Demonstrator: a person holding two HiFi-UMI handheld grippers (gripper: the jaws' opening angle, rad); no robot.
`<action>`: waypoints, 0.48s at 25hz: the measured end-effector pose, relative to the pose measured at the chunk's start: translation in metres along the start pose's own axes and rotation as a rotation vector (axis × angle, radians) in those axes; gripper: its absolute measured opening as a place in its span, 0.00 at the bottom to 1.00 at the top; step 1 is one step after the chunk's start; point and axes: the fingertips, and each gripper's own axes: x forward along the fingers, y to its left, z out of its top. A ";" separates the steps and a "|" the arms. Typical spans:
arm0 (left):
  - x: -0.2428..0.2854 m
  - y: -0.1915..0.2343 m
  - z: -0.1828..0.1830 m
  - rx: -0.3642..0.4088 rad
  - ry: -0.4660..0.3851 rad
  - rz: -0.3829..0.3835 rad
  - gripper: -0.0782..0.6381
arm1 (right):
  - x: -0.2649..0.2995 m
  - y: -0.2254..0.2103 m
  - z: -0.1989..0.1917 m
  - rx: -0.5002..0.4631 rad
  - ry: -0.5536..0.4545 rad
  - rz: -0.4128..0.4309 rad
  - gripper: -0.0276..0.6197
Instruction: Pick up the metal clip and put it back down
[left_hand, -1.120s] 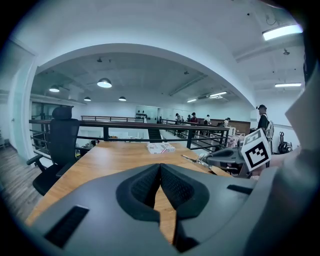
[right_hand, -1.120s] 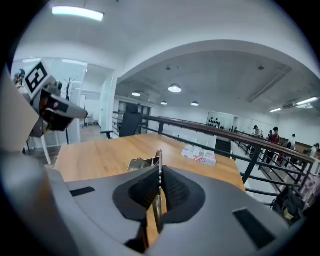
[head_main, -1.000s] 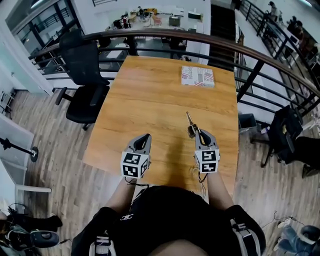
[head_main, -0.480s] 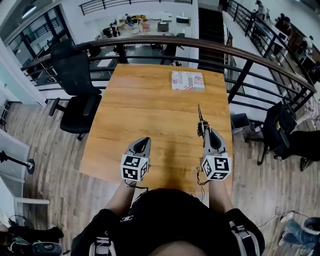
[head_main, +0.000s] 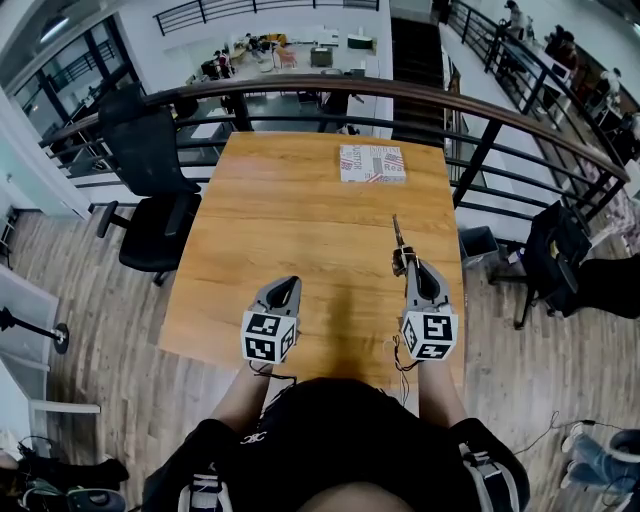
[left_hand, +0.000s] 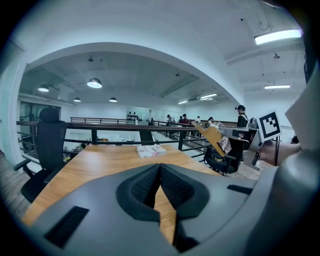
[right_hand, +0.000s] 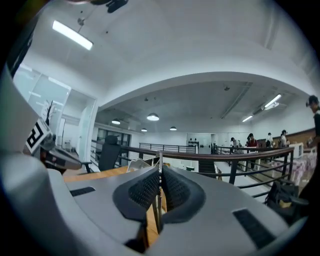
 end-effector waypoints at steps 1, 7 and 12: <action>-0.001 0.001 0.000 0.000 -0.001 0.002 0.13 | 0.003 0.001 -0.005 -0.049 0.024 -0.013 0.08; -0.011 0.009 -0.001 -0.009 -0.011 0.026 0.13 | 0.017 0.012 -0.056 -0.291 0.186 -0.063 0.08; -0.021 0.024 -0.007 -0.025 -0.006 0.069 0.13 | 0.029 0.020 -0.108 -0.449 0.300 -0.069 0.08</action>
